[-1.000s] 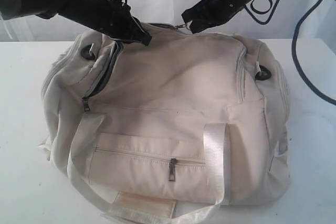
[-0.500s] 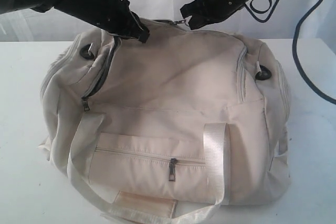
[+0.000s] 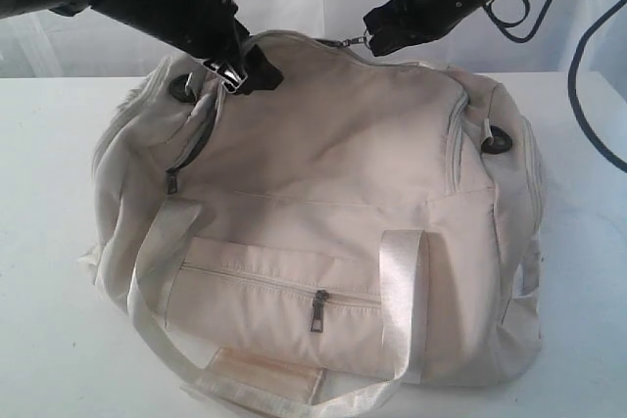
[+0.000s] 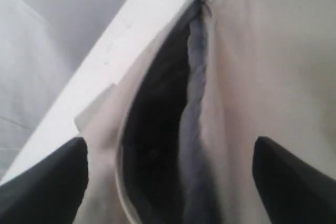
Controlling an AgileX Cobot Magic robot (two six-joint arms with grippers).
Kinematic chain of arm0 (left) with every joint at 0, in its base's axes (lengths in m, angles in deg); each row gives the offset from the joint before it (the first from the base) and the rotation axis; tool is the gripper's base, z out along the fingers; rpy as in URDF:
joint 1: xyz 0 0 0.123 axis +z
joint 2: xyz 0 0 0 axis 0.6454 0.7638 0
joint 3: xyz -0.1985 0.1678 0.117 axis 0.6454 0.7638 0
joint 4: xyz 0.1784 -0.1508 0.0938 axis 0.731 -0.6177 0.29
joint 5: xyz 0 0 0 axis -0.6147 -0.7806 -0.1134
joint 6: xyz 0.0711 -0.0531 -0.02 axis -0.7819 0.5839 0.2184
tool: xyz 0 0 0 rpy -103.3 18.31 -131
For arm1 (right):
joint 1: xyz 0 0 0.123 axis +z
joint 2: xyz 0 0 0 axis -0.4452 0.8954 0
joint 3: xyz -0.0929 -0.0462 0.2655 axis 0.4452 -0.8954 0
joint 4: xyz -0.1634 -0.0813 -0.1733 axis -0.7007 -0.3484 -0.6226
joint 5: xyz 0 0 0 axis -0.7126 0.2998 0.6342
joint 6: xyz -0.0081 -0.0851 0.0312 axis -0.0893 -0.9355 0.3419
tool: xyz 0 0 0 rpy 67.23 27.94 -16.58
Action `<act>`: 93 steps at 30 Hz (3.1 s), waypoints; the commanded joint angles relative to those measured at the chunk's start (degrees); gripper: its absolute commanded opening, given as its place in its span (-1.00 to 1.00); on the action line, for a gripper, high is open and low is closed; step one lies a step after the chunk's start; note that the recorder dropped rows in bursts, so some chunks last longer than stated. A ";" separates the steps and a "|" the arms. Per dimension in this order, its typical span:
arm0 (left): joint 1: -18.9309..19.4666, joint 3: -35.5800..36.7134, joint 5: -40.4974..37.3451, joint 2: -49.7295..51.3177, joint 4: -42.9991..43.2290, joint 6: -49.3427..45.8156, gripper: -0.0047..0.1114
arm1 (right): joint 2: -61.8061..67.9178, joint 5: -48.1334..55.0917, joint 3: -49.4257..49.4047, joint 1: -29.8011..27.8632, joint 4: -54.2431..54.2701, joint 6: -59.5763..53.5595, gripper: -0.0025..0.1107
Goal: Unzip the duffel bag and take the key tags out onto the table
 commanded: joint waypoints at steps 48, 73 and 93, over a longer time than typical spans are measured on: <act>-1.76 -3.17 13.93 8.45 3.89 -6.88 -0.91 | 2.12 -5.01 0.11 0.34 -6.32 2.40 -0.96; -1.76 -3.17 10.04 3.74 4.03 -6.65 -0.91 | 0.67 -6.32 0.11 -3.93 -6.88 9.24 -0.96; -1.88 -3.17 4.90 1.69 4.03 -7.95 -0.91 | 0.10 -12.61 0.11 -3.82 18.07 3.19 -0.96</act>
